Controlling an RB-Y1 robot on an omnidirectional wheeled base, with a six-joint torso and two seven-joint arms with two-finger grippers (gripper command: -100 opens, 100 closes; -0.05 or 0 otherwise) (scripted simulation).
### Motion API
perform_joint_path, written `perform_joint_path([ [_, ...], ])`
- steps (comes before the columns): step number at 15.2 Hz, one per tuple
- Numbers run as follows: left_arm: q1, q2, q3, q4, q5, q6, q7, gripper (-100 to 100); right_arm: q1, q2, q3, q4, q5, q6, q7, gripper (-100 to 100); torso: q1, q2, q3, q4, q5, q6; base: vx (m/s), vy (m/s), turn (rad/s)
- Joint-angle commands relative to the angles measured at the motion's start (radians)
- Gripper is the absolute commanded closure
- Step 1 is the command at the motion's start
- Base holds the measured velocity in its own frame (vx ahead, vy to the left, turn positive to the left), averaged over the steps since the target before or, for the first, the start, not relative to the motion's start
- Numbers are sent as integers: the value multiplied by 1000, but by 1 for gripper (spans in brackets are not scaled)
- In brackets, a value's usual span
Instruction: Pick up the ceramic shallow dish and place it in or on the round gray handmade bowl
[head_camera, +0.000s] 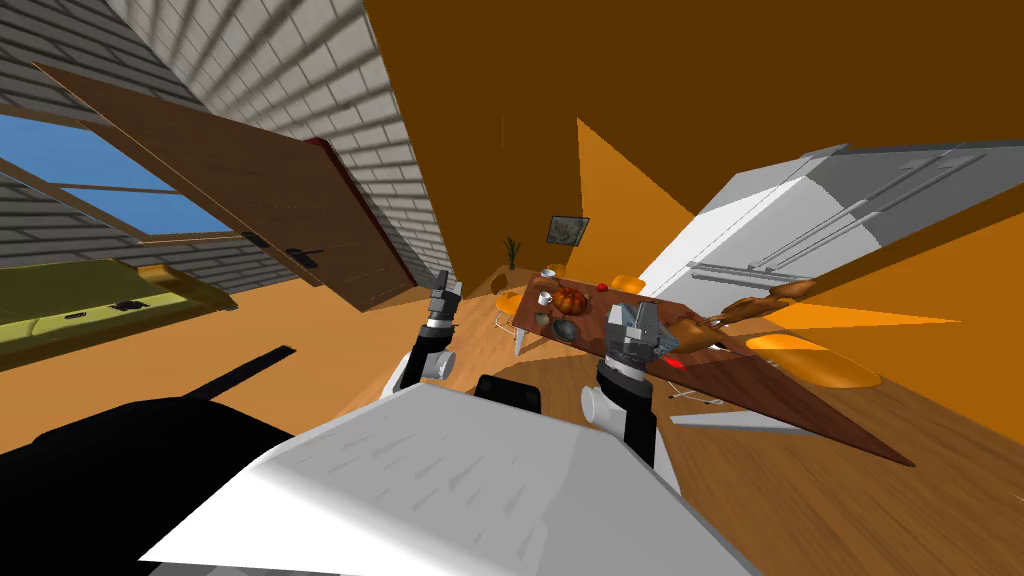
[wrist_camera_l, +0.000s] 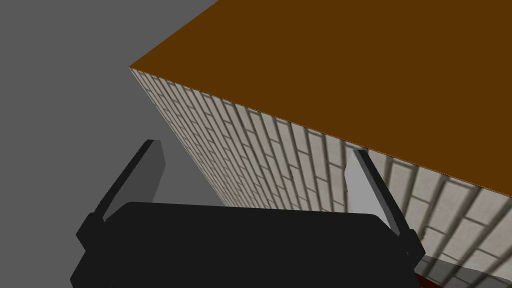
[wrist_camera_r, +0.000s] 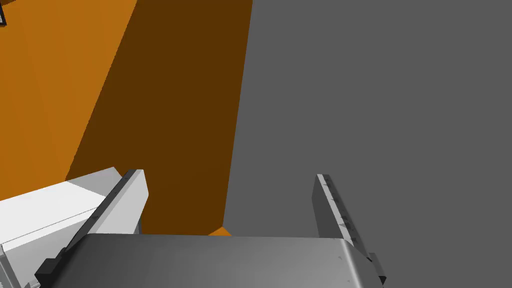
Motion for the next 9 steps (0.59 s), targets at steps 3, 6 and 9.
perform_joint_path([
  [3,0,0,0,0,0,0,0,0,4,-82,5,41,1,12,12,-100,2,1,1,0,0,0,-31,43,48],
  [6,0,0,0,0,0,0,0,0,6,-119,8,61,1,18,18,-100,5,3,2,1,1,0,-50,72,45],
  [9,0,0,0,0,0,0,0,0,9,-185,17,113,1,33,33,-100,6,4,2,1,1,0,-56,87,72],
])
